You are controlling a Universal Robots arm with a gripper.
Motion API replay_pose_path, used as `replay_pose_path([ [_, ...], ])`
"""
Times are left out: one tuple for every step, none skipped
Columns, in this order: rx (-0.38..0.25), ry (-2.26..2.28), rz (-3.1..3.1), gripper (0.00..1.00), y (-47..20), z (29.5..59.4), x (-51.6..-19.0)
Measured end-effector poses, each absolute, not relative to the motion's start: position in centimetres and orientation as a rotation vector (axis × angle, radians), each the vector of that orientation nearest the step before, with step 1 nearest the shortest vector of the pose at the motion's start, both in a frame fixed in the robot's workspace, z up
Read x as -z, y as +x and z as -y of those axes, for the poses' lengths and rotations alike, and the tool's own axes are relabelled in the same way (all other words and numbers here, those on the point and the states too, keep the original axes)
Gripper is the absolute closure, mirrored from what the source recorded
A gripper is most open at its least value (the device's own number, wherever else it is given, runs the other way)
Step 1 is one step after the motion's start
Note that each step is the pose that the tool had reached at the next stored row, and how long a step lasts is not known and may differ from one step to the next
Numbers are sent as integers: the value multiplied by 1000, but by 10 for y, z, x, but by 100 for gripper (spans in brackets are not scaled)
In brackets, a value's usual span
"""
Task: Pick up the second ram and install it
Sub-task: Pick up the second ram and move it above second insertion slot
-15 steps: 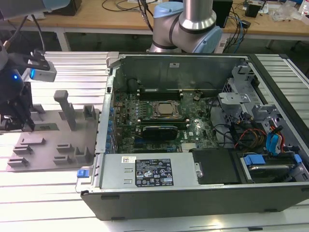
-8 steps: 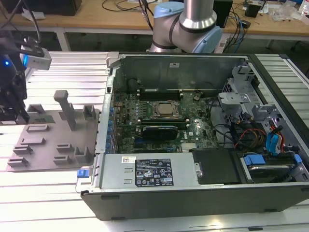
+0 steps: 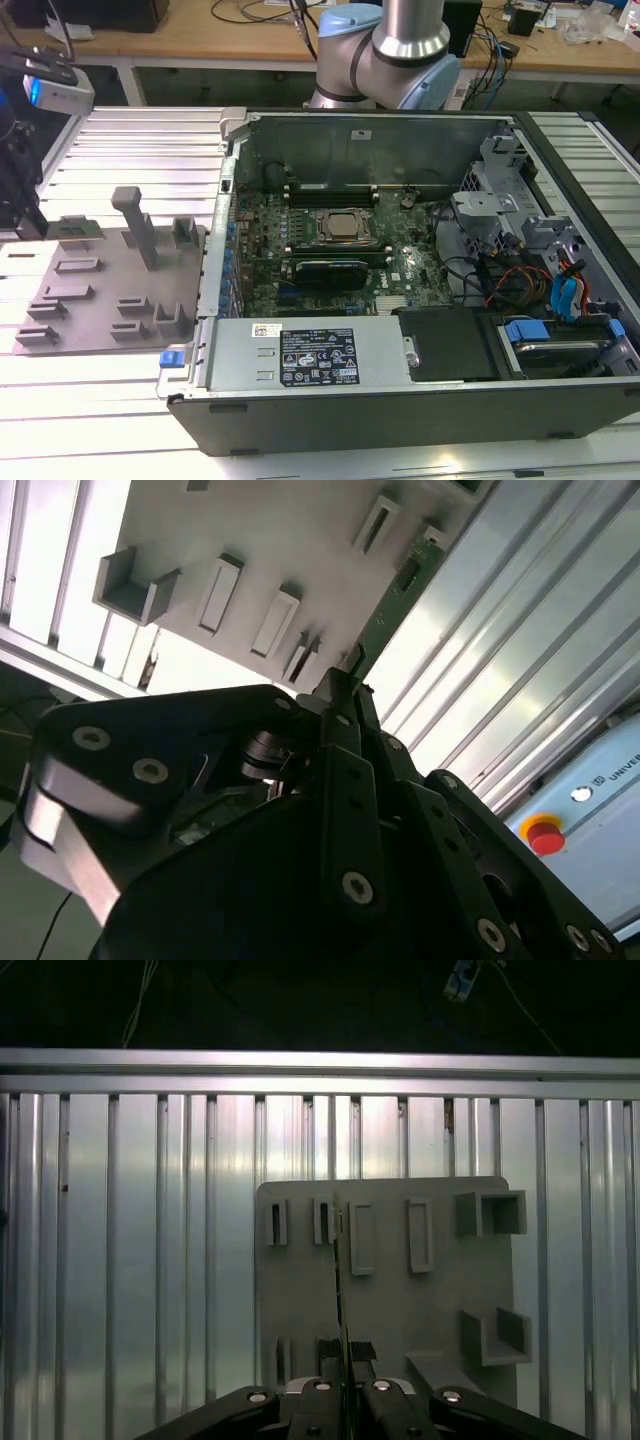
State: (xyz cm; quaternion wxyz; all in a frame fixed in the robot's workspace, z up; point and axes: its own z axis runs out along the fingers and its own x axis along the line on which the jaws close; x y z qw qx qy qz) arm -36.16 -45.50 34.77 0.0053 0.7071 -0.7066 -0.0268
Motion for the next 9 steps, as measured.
replay_pose_path([
  [84,2214,2212,89,-362,455,-350],
  [84,2214,2212,89,-362,455,-354],
  [84,2214,2212,89,-362,455,-358],
  [84,2214,2212,89,-362,455,-362],
  [84,2214,2212,89,-362,455,-366],
  [84,2214,2212,89,-362,455,-369],
  [84,2214,2212,89,-362,455,-373],
  [84,2214,2212,89,-362,455,-378],
  [84,2214,2212,89,-362,455,-382],
])
